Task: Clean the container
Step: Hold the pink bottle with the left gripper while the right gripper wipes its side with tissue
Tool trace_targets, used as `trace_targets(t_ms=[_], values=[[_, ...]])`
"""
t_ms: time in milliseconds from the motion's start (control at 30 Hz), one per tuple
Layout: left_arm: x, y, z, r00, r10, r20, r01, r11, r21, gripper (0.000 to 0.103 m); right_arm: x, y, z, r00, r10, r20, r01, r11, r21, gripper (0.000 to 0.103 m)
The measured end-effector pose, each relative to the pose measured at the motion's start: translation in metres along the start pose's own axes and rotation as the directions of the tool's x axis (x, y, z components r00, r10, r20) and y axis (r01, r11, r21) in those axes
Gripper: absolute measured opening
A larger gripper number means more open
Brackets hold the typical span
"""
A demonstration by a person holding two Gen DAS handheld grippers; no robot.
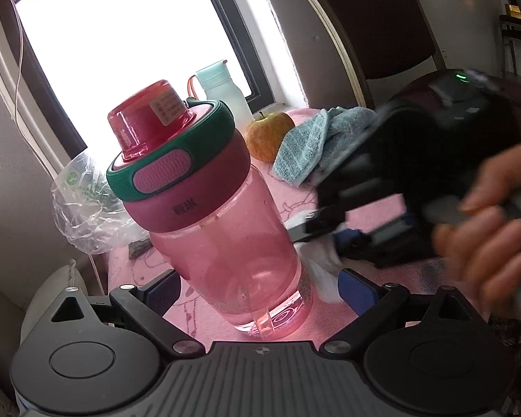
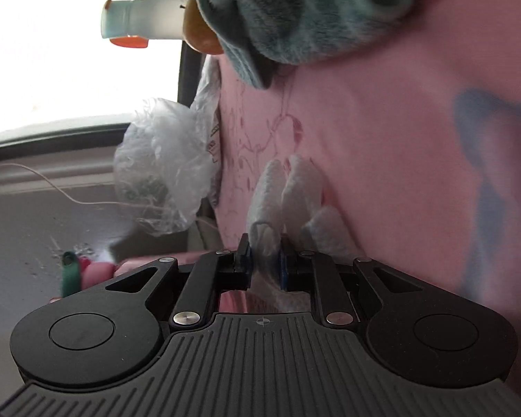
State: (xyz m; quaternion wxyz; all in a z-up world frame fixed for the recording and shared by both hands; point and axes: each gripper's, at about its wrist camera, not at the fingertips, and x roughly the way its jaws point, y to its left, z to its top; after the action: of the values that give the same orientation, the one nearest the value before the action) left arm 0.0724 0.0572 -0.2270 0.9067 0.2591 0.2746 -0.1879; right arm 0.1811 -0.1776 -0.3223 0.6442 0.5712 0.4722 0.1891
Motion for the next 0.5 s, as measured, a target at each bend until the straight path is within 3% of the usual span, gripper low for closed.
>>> trace_targets(t_ms=[67, 200, 267, 333, 400, 433, 500], values=[[-0.001, -0.001, 0.0, 1.0, 0.0, 0.002, 0.0, 1.0, 0.005, 0.095, -0.011, 0.014, -0.006, 1.0, 0.001, -0.002, -0.001, 0.999, -0.047, 0.017], [-0.001, -0.001, -0.001, 1.0, 0.001, 0.002, -0.001, 1.0, 0.004, 0.095, -0.022, 0.056, -0.003, 0.985, 0.168, 0.02, -0.165, 0.978, -0.125, 0.02], [-0.003, -0.002, -0.001, 1.0, -0.003, 0.002, 0.003, 1.0, 0.007, 0.095, -0.017, 0.068, 0.003, 0.979, 0.201, 0.01, -0.197, 0.966, -0.165, 0.023], [-0.003, -0.002, -0.002, 1.0, -0.006, -0.001, 0.006, 1.0, 0.0, 0.095, -0.006, 0.065, 0.007, 0.991, 0.134, 0.009, -0.131, 0.978, -0.164, 0.023], [-0.003, -0.001, -0.002, 1.0, -0.01, -0.005, 0.01, 1.0, -0.007, 0.095, 0.005, 0.051, 0.005, 1.0, 0.014, 0.02, -0.011, 0.988, -0.151, 0.022], [-0.003, -0.002, -0.001, 1.0, -0.012, -0.008, 0.012, 1.0, -0.009, 0.095, 0.007, 0.043, 0.002, 0.998, -0.054, 0.03, 0.058, 0.987, -0.149, 0.02], [-0.002, -0.003, -0.001, 1.0, -0.013, -0.013, 0.013, 1.0, -0.002, 0.095, 0.009, 0.024, 0.001, 0.993, -0.117, 0.022, 0.119, 0.985, -0.121, 0.016]])
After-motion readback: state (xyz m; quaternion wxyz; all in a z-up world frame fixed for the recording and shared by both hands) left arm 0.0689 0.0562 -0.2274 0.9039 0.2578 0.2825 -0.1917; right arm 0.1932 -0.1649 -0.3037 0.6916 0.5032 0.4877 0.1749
